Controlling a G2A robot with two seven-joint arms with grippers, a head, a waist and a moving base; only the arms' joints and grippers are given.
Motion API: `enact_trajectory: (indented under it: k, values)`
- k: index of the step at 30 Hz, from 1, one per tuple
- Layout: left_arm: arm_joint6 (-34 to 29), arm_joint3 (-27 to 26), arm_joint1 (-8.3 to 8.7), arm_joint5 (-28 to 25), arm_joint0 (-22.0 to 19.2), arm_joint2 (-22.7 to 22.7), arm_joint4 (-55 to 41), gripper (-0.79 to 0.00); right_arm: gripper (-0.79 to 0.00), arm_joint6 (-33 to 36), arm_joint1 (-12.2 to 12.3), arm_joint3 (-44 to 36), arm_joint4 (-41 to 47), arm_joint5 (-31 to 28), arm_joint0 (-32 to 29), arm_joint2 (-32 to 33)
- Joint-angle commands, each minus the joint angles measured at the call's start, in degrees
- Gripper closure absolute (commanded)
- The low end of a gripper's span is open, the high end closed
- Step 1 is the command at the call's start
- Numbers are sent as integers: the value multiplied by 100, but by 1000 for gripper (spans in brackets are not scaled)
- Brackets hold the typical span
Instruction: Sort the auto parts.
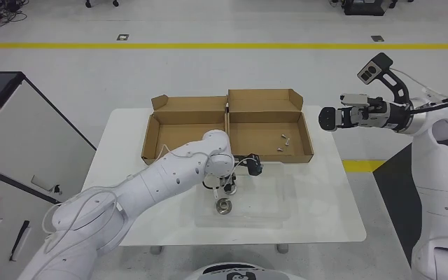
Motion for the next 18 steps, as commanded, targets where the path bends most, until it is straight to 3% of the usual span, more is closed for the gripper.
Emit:
enact_trajectory:
  k: [1,18]
  values:
    - [1,12,-11,-33,0,-1,1,-265,-785,0,0,0,0,0,0,0]
    - [31,231,-100,-64,-90,194,-109,-237,-785,0,0,0,0,0,0,0]
